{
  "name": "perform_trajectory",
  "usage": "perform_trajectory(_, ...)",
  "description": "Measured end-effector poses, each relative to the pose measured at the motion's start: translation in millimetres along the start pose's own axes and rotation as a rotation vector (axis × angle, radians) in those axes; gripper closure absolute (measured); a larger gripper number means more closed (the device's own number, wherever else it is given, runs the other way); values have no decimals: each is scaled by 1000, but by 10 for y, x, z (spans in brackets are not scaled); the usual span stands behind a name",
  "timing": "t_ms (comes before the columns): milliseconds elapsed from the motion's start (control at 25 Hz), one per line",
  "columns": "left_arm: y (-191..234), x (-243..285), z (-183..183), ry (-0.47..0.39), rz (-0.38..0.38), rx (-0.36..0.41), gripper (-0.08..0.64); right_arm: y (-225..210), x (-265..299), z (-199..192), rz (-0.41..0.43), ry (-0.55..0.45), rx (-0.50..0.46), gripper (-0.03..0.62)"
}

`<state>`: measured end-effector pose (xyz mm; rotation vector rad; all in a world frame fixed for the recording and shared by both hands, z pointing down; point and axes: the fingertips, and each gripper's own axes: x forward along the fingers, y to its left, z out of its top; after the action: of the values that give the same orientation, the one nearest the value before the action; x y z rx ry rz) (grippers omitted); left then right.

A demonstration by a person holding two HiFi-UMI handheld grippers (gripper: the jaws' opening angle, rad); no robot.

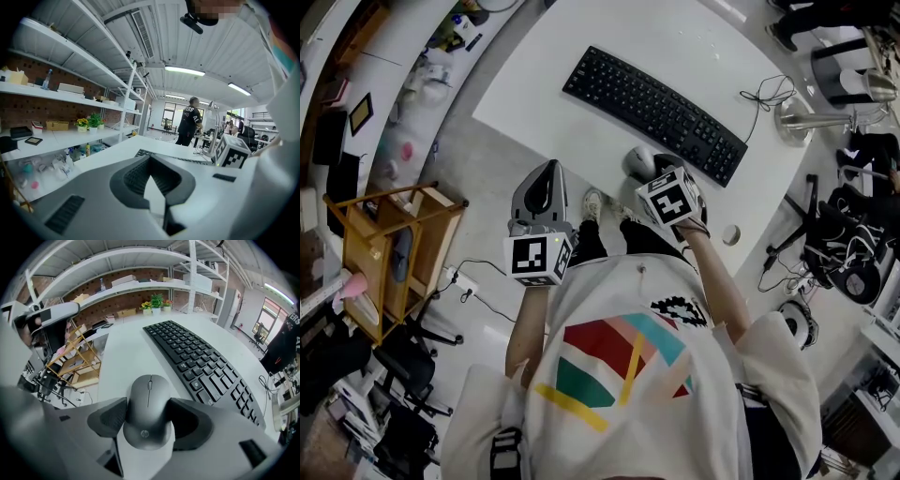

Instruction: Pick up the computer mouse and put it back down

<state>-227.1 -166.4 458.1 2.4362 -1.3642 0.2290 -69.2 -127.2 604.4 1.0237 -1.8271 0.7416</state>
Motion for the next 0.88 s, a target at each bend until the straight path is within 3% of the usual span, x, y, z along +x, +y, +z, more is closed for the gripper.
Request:
perform_trajectory(280,-83,-18,78,-23,2,1,515,-22,-31,-19,22,-16,-4,290)
perform_trajectory(440,-82,-19,127,-32,4,13,515,43,-187,118,59,-87,26,290)
perform_trajectory(880,-136,14,744,-154,-2,-3,515,-26,-1507,1193,17,-588,39,290)
